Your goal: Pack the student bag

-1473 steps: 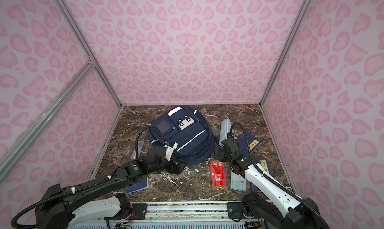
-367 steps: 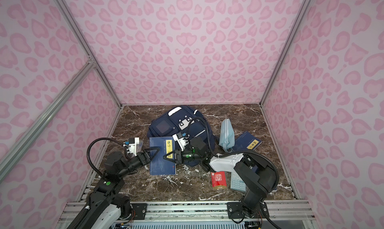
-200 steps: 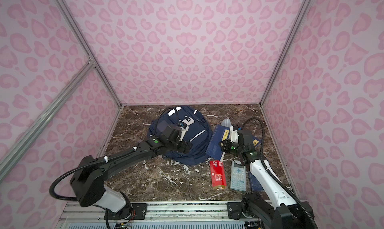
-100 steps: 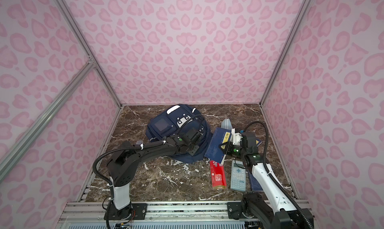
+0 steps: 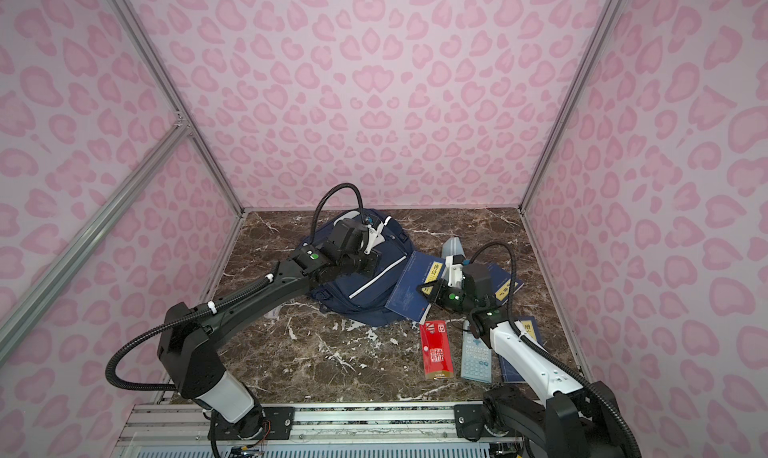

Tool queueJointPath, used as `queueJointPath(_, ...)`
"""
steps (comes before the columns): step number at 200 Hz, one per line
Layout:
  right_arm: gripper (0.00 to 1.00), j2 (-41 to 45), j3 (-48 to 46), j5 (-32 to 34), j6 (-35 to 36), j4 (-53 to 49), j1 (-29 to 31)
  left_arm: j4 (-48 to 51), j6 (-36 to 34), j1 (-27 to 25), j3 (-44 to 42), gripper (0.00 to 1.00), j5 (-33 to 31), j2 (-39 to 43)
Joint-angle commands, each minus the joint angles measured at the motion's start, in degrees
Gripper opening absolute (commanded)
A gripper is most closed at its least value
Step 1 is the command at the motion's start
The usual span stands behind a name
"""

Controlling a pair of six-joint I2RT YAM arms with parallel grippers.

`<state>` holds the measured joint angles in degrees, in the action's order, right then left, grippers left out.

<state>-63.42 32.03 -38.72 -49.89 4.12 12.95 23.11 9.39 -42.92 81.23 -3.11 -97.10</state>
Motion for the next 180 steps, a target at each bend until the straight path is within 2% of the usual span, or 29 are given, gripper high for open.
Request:
queueJointPath(1,0.0,1.37,0.51,2.71,3.63,-4.02,-2.69,-0.8,-1.79,-0.45,-3.09,0.33,1.92,-2.91)
queueJointPath(8,0.0,1.9,1.0,3.35,5.52,-6.79,-3.79,-1.72,-2.37,-0.97,-3.8,0.46,1.63,-3.81)
queueJointPath(26,0.0,2.97,1.33,3.2,8.43,-10.76,-6.21,-3.52,-3.88,-2.73,-6.16,0.66,-0.14,-6.28)
queueJointPath(46,0.0,3.56,0.57,3.14,8.27,-10.3,-7.16,-4.23,-4.52,-4.42,-6.05,0.73,-1.19,-9.42)
queueJointPath(75,0.0,3.43,1.38,2.09,9.2,-10.96,-7.2,-2.7,-4.56,-5.16,-4.5,0.74,-10.25,-14.26)
queueJointPath(96,0.0,3.3,1.48,1.31,9.43,-10.33,-7.14,-3.53,-4.91,-5.28,-4.5,0.67,-13.73,-16.74)
queueJointPath(113,0.0,3.13,1.37,0.85,9.37,-9.67,-6.81,-4.67,-5.42,-5.27,-2.58,0.56,-13.85,-17.82)
queueJointPath(122,0.0,3.04,1.37,0.84,9.16,-9.3,-6.5,-4.54,-5.69,-5.18,-1.78,0.39,-12.12,-18.46)
queueJointPath(133,0.0,3.12,1.28,0.58,8.46,-8.1,-5.88,-3.0,-5.46,-5.12,-0.63,0.07,-11.38,-18.42)
queueJointPath(135,0.0,3.19,1.26,0.51,8.31,-7.77,-5.67,-2.79,-5.28,-5.08,-0.57,0.05,-11.49,-18.24)
queueJointPath(180,0.0,3.02,2.77,3.71,6.29,-5.01,0.13,-0.01,-4.74,-3.44,0.55,0.04,-10.56,-7.58)
